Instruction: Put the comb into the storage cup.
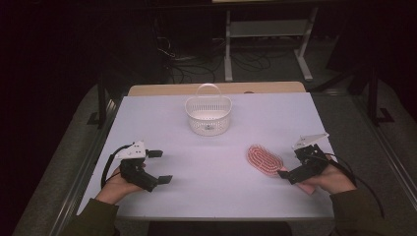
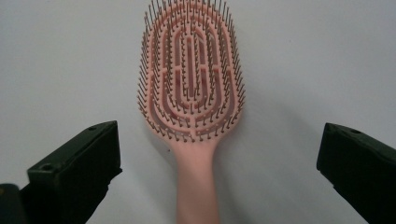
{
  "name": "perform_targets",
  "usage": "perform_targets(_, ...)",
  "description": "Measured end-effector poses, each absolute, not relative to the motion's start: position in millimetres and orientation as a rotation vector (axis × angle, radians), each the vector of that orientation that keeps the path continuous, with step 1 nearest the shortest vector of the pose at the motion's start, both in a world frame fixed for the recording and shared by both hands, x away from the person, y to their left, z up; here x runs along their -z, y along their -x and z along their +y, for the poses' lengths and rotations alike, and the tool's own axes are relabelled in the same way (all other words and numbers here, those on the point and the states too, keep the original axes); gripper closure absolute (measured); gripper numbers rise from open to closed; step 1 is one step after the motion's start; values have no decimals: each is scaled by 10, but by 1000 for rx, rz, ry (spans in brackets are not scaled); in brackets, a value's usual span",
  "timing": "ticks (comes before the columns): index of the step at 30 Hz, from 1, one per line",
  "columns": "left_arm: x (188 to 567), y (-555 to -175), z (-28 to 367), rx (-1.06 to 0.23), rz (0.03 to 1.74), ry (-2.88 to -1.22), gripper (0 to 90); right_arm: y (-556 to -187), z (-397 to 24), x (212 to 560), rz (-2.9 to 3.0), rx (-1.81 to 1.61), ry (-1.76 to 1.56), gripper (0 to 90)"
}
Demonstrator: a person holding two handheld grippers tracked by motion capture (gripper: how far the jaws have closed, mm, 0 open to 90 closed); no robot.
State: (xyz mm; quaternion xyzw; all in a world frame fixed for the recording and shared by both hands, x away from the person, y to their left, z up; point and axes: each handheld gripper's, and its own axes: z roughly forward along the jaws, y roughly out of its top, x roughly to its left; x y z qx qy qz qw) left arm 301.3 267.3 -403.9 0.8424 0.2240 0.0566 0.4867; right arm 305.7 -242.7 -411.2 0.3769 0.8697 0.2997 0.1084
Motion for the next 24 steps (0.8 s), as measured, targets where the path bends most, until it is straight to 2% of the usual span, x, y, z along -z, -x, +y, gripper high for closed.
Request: perform_targets(24,4043,-3014,2669,-134,541,-2054,0,-3052,-2374,4201,2653,-715,-1110,7)
